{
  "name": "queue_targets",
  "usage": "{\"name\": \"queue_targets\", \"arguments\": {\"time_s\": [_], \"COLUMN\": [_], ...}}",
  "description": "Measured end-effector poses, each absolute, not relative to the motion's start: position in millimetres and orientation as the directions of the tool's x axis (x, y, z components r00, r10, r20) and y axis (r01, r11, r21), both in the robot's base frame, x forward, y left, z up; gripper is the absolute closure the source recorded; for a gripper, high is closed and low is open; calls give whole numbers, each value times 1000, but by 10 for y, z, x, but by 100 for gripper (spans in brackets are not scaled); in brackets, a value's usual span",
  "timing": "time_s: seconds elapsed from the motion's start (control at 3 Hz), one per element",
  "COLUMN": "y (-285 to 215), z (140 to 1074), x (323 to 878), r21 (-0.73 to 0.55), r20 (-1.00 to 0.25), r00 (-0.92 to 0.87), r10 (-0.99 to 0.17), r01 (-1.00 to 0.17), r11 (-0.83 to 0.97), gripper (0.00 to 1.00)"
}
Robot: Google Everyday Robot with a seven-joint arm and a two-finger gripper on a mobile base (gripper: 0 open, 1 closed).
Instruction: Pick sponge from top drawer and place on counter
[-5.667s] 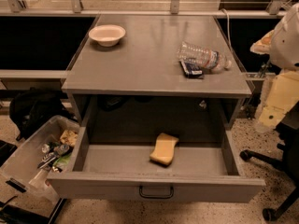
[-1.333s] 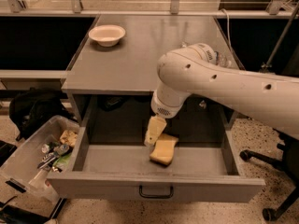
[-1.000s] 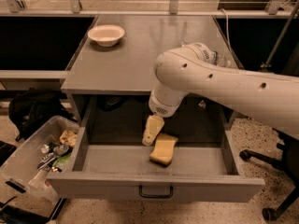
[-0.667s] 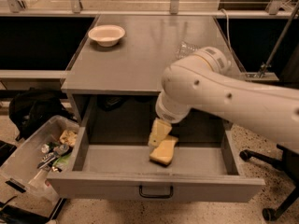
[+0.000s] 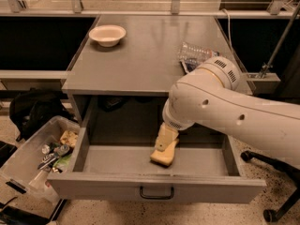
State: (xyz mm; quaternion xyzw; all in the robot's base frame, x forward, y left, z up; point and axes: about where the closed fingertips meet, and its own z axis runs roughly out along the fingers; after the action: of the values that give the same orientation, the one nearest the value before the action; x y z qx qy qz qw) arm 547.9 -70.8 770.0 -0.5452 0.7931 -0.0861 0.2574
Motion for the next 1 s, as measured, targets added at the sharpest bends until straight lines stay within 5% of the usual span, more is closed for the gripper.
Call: {"name": "queue_targets", "arguments": {"time_s": [1.0], "y": [-521], "z": [7169], "x": [4695], "r21": [-313], "r20": [-317], "r00": [-306], "r10": [-897], "r01": [-859], "r11": [404], "gripper": [0]}}
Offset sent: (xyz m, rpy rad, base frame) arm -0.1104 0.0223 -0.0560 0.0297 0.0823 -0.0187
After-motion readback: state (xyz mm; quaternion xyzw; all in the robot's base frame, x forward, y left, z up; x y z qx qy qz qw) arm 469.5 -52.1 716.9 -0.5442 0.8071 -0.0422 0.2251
